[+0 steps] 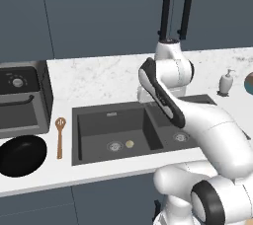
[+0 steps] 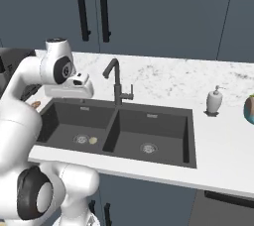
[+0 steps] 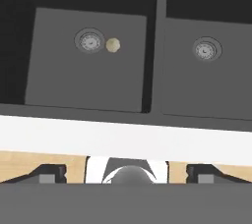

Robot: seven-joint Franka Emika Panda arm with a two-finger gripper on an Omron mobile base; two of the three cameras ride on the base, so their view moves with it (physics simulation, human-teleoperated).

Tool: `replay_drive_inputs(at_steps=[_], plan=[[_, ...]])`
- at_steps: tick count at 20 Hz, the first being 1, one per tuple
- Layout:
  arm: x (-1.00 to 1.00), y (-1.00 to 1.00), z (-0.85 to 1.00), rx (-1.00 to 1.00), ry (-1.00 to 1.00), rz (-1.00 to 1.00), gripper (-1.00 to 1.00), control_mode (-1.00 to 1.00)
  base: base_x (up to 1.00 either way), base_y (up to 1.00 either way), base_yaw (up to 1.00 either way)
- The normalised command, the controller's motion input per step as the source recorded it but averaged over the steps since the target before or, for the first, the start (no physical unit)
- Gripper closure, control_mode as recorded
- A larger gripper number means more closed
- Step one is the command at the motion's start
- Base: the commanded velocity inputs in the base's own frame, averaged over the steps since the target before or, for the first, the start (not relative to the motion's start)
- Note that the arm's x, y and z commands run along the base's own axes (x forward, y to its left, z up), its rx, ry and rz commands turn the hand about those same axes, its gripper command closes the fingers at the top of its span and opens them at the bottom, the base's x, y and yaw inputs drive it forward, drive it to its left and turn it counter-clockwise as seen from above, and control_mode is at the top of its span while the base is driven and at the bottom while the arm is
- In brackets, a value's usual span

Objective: Pick the garlic from the sink and place it in the bowl. Then pick the bowl and place it in the microwave. Then close the microwave door and press the start button.

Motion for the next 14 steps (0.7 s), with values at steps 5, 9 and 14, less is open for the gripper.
replay_drive_inputs(at_steps=[5,9,14], plan=[[0.2,0.69,-1.0,-0.07,0.21,0.04,-1.0,-1.0,0.0,0.0,0.0],[0.76,0.25,-1.0,-0.02,0.15,0.0,-1.0,-1.0,0.0,0.0,0.0],[0.76,0.06,-1.0,-0.05,0.15,0.0,-1.0,-1.0,0.0,0.0,0.0]])
